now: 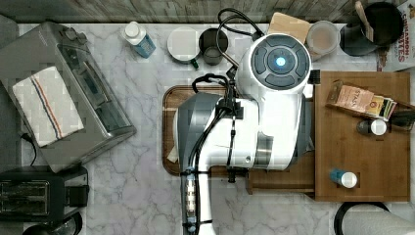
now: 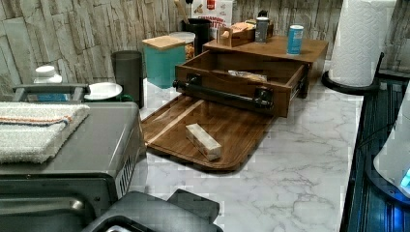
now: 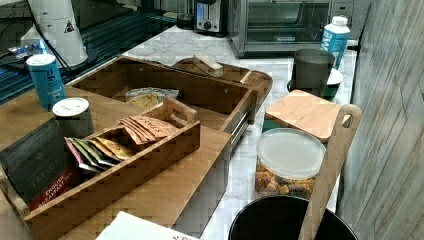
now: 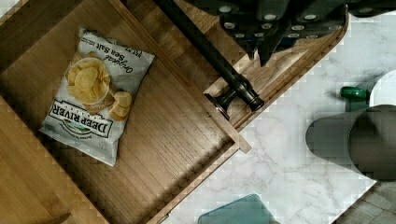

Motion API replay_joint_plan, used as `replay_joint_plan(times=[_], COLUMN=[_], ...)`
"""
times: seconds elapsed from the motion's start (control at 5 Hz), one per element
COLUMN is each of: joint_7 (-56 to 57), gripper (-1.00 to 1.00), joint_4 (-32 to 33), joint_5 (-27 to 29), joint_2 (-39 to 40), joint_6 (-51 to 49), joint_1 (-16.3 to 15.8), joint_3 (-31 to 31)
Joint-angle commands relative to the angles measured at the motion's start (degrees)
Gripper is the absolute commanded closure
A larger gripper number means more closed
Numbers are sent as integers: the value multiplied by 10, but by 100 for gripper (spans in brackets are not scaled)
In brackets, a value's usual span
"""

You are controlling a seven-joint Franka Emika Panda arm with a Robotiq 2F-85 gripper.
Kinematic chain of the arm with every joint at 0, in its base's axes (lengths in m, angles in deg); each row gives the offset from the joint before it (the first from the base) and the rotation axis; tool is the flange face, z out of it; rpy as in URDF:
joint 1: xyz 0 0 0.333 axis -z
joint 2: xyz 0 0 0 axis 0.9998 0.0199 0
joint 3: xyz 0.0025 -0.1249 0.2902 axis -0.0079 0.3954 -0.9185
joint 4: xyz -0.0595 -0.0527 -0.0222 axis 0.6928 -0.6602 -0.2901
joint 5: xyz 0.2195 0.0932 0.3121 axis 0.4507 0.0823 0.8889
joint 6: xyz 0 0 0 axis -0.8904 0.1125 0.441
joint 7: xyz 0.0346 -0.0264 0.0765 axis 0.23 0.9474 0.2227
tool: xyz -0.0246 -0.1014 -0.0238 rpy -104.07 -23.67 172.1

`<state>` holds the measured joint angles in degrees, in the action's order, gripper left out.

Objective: Close the drawer.

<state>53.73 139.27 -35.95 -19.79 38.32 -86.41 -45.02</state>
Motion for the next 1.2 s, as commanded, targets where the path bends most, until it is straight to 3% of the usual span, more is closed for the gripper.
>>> replay_joint_plan(times=[0.2,0.4,0.6,1.0,1.2], joint_7=[0,108,68,-31,38], gripper=[100,100,100,100,100], joint_4=[-2,65,128,167,183], joint_5=[0,34,12,-3,-50], joint_2=[0,-22,-44,-40,-32], joint_6=[0,52,131,219,243], joint_1=[1,2,-25,-70,-77], joint_3=[0,-8,-25,-65,-77])
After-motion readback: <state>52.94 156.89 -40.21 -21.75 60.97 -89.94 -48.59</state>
